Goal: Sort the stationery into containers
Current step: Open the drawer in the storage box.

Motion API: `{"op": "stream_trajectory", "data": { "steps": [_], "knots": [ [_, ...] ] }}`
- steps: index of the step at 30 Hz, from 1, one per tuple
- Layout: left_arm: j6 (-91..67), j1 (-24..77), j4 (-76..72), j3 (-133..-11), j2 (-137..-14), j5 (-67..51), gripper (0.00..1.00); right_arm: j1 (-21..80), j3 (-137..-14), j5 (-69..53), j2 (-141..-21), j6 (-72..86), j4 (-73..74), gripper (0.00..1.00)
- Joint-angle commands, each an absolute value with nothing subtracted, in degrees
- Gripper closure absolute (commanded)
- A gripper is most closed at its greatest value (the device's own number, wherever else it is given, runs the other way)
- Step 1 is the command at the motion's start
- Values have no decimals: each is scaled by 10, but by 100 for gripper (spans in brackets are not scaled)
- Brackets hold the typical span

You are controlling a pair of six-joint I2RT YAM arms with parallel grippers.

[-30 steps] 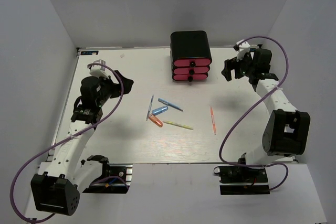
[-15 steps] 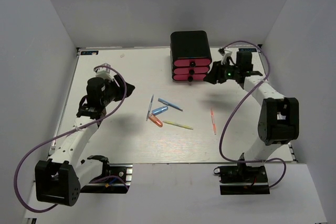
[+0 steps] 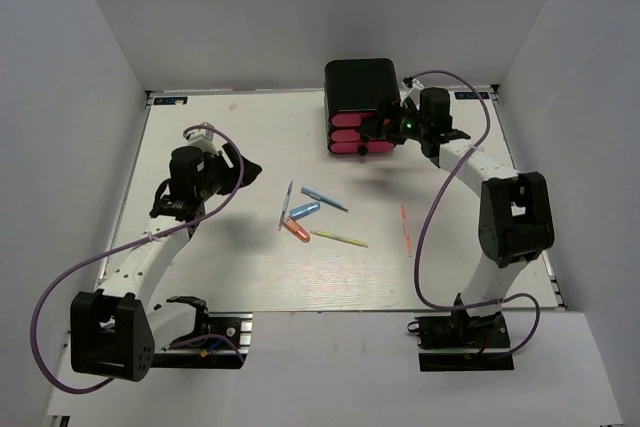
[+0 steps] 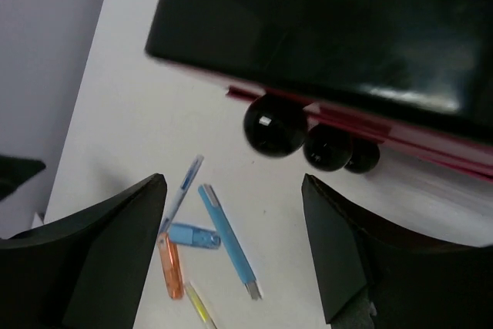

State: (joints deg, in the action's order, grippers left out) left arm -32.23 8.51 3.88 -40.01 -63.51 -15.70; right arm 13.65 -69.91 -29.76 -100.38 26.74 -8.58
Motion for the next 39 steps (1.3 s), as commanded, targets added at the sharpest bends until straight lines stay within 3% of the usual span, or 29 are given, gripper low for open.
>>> {"op": "stream_trajectory", "data": {
  "steps": [1,10,13,14,16,27,30,33,34,35,39],
  "knots": [
    [-325,86,33,-410,-628,-165,26,143,-742,-216,-1023,338,-106,24],
    [-330,86,48,-404,-616,-155,26,159,-787,-153,-1070,362,-102,37],
    [-336,86,48,-398,-616,-155,26,165,-773,-143,-1067,364,-121,50],
    [-336,86,43,-393,-616,-155,26,165,-772,-141,-1066,365,-123,61],
    [-348,86,35,-388,-616,-149,27,166,-757,-146,-1059,360,-126,68],
    [-353,102,10,-409,-748,-168,29,170,-606,-160,-960,349,-122,72],
    [-353,115,10,-425,-779,-168,26,170,-595,-160,-947,352,-122,67],
    [-353,134,-1,-443,-813,-162,24,168,-599,-157,-948,358,-126,52],
    [-353,139,-1,-453,-829,-156,23,169,-600,-159,-948,358,-128,37],
    [-348,149,-1,-460,-838,-151,23,170,-604,-161,-952,357,-127,31],
    [-338,176,16,-494,-880,-119,23,166,-604,-169,-950,345,-126,21]
  ]
}}
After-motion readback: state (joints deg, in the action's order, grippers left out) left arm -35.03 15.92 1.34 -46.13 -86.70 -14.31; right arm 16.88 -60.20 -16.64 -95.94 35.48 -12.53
